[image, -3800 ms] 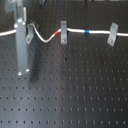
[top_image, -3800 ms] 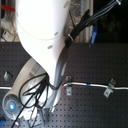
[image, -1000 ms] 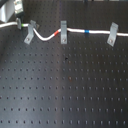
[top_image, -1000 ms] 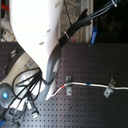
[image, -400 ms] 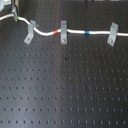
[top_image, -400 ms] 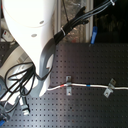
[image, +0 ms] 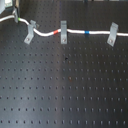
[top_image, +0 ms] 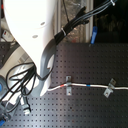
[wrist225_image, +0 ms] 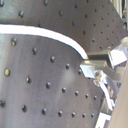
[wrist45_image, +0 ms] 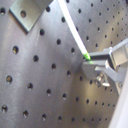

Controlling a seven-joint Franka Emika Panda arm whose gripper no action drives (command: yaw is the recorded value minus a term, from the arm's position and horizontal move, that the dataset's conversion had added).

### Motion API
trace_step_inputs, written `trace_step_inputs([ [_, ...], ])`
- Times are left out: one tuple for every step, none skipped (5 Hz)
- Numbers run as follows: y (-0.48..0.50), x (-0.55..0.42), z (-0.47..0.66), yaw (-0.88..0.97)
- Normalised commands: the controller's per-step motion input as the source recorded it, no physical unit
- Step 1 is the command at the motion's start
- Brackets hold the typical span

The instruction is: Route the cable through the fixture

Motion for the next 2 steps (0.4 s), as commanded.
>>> trace_step_inputs([
  [-0.482,-0.194,-0.05,0.18],
  [-0.434,-0.086,-0.06,0.11],
])
